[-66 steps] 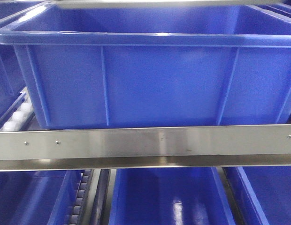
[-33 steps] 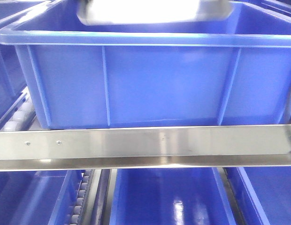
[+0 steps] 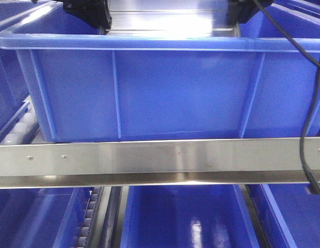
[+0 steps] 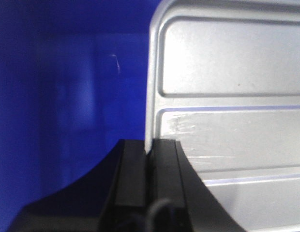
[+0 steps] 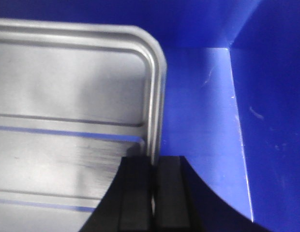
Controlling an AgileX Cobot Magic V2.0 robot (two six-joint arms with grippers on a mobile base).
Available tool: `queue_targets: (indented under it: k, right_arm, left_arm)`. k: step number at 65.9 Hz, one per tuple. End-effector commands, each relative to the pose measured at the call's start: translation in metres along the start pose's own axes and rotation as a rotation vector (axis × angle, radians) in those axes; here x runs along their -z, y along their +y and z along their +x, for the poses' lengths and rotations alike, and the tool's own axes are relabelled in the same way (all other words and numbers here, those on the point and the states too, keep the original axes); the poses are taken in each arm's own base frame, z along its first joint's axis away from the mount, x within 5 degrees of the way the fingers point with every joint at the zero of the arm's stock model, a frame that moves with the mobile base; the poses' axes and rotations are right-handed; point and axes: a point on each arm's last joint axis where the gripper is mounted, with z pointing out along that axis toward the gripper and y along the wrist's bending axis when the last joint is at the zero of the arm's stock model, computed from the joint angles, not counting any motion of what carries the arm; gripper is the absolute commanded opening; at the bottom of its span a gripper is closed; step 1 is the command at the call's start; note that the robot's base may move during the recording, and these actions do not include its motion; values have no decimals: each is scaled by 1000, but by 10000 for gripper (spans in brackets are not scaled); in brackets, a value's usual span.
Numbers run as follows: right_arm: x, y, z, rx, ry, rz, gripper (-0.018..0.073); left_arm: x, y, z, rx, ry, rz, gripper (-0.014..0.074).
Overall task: Grab silver tray and place in blue box
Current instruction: 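Raise the tray with both grippers over the blue crate, then lower the tray into the blue crate and open both grippers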
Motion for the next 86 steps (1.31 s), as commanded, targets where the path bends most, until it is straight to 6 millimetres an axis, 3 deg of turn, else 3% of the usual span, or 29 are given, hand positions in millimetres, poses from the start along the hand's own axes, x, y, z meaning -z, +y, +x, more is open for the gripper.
queue_targets:
  k: [1,19,29,35,41,46,50,68,86]
  right_arm:
    - [31,25,-32,-28,-217,-212,58]
    - [31,25,-32,-24,-219,-210,61]
    - [31,24,-31,-24,-213,-205,98]
    - [31,23,-30,-24,-200,-193,232]
    - [30,22,-29,-23,-191,-183,431]
    - [30,22,-30,-22,-193,-184,547]
    - [30,22,-30,-16,-195,-181,586]
    - [30,20,-31,46,-214,-147,582]
    - [29,14,-30,83,-197,-90,582]
  left_arm:
    - [33,-24,-33,21,-232,145,-104]
    - [33,-23,-32,14,-230,140,-86]
    - [33,-23,-33,-8,-235,129,76]
    - [33,-22,-33,-24,-239,122,248]
    - [33,-22,-33,-24,-239,122,335]
    - [33,-22,-33,-28,-240,120,337]
    - [33,-22,-33,-40,-242,115,336]
    - [32,-19,-33,-100,-237,76,337]
    - [30,5,-36,-53,-210,18,337]
